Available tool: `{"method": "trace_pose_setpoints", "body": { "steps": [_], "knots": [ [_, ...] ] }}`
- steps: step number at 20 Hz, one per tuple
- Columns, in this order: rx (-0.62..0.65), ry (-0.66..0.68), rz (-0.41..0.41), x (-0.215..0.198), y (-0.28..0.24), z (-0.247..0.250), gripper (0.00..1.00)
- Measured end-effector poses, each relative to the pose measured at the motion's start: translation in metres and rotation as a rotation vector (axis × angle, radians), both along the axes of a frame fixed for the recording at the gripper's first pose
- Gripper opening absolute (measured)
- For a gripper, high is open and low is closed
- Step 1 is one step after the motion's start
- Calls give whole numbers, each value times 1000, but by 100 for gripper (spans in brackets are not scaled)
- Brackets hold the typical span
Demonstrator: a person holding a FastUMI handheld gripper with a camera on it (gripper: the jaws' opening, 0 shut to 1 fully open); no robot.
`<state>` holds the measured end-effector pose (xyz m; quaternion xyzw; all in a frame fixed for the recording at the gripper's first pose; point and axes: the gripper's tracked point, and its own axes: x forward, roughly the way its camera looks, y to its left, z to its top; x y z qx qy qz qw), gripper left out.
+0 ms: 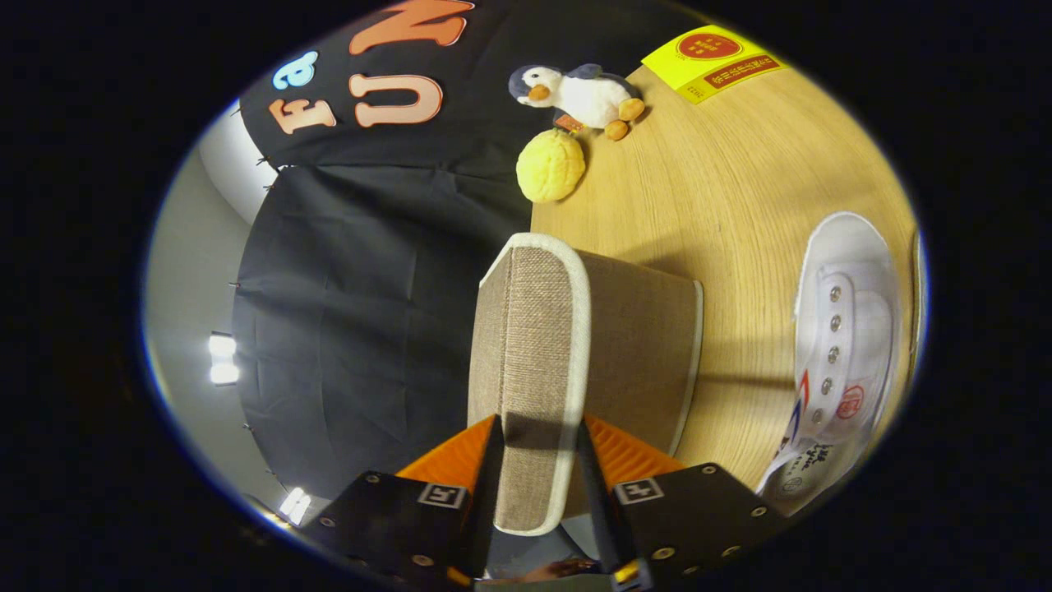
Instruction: Open the storage box then place both shoes into the box .Put the left shoe in first, then the right shoe, with the right side of both shoes facing outward in a uniform manner.
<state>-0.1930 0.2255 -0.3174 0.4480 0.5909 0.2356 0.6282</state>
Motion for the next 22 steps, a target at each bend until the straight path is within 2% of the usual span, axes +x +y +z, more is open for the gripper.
{"method": "trace_pose_setpoints", "body": {
  "steps": [2,4,7,11,16,18,20,22],
  "knots": [
    [-1,-16,-26,6,-3,5,30],
    [73,-56,-54,13,2,34,24],
    [69,-117,-31,21,7,47,23],
    [166,-124,-59,35,27,86,23],
    [227,-234,-22,59,63,142,23],
    [199,-285,0,69,79,153,23],
    [188,-317,18,78,98,159,14],
    [204,-309,33,82,120,166,14]
  ]
}}
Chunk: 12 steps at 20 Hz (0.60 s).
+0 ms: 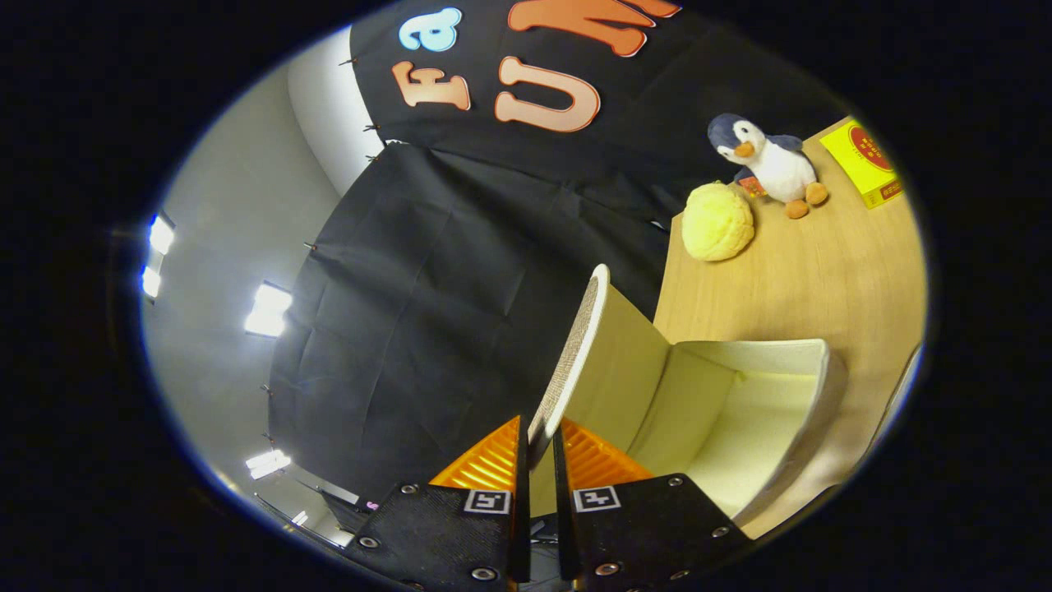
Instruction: Open the storage box then place both shoes into the box .Put the left shoe in first, then the right shoe, with the right side of both shoes facing outward in a uniform manner.
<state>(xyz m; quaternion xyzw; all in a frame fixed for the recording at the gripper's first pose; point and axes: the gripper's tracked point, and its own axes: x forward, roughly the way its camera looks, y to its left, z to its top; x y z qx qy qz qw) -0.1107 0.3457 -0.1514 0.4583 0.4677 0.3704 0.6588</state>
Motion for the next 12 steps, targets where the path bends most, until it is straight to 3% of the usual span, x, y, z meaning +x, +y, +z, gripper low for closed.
{"method": "trace_pose_setpoints", "body": {
  "steps": [5,6,7,8,10,12],
  "knots": [
    [-61,-43,36,18,77,-1,14],
    [-89,-59,51,19,89,-5,19],
    [-120,-74,74,16,98,-9,28],
    [-141,-89,97,15,106,-14,49],
    [-175,-116,120,11,112,-23,74],
    [-248,-157,116,10,99,-32,84]
  ]
}}
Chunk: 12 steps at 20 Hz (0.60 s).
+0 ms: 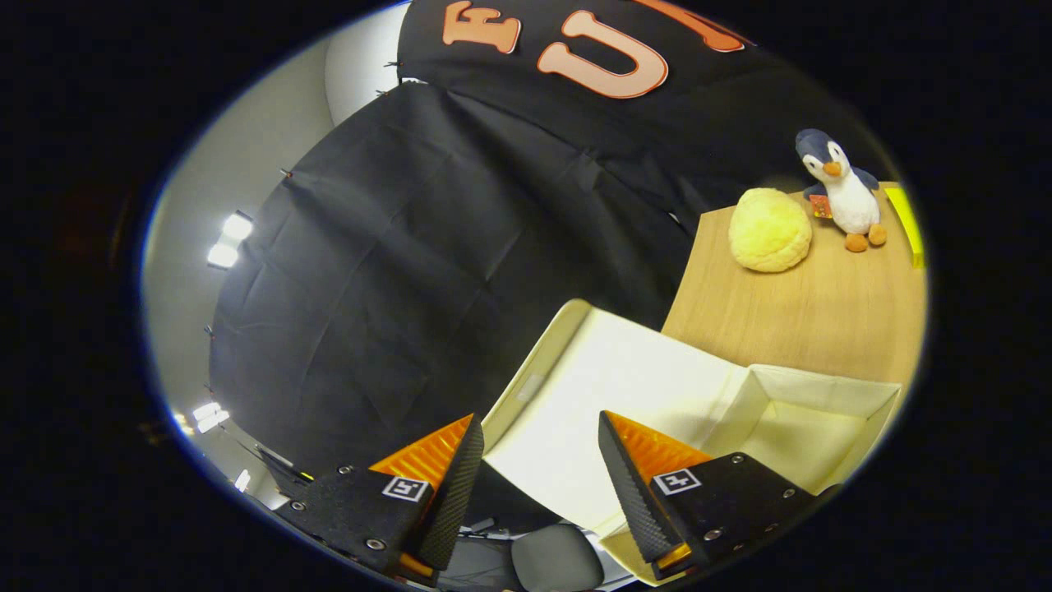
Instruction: Open the storage box then place both shoes into the box .Put the left shoe in first, then the right shoe, with the right side of both shoes facing outward in a uniform manner.
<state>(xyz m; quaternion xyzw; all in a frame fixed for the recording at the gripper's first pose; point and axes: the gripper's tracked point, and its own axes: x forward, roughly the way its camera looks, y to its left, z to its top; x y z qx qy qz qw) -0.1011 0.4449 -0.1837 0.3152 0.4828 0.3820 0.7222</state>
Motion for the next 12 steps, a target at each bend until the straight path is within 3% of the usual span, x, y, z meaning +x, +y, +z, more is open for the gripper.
{"method": "trace_pose_setpoints", "body": {
  "steps": [3,6,12],
  "knots": [
    [-146,-74,-34,-1,-51,-31,87],
    [-300,-133,-121,3,-120,-58,89],
    [-678,-134,-227,-23,-269,-127,89]
  ]
}}
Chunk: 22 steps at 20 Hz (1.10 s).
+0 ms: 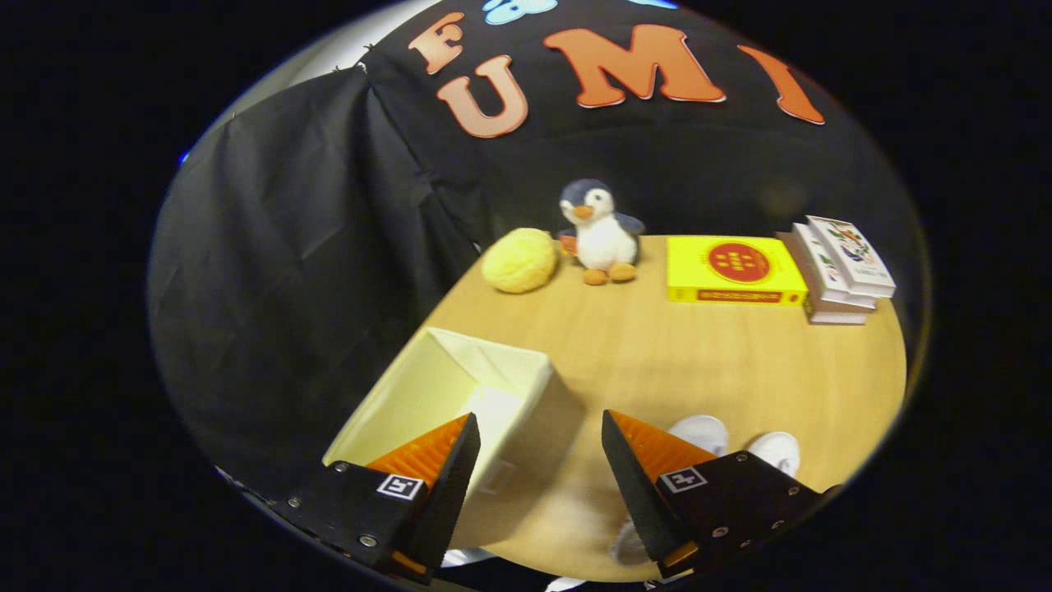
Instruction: Open the storage box then place both shoes into the box .Put the left shoe in first, then the right shoe, with the right side of both shoes facing outward in a uniform manner.
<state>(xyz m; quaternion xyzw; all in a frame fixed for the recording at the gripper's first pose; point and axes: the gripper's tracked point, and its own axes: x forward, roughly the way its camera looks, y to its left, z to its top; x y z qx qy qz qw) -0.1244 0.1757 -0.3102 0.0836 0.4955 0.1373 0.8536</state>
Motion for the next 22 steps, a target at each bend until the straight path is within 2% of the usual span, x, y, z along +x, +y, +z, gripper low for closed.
{"method": "trace_pose_setpoints", "body": {
  "steps": [3,7,11,13,14,17,20,22],
  "knots": [
    [-128,83,-30,-40,-56,-34,86],
    [-210,185,-38,-87,-95,-71,78],
    [-267,212,-43,-94,-107,-104,65],
    [-299,217,-51,-88,-110,-122,54],
    [-310,219,-65,-85,-112,-125,44],
    [-293,202,-110,-73,-108,-135,25],
    [-248,244,-165,-73,-107,-134,6],
    [-202,258,-213,-67,-106,-123,3]
  ]
}}
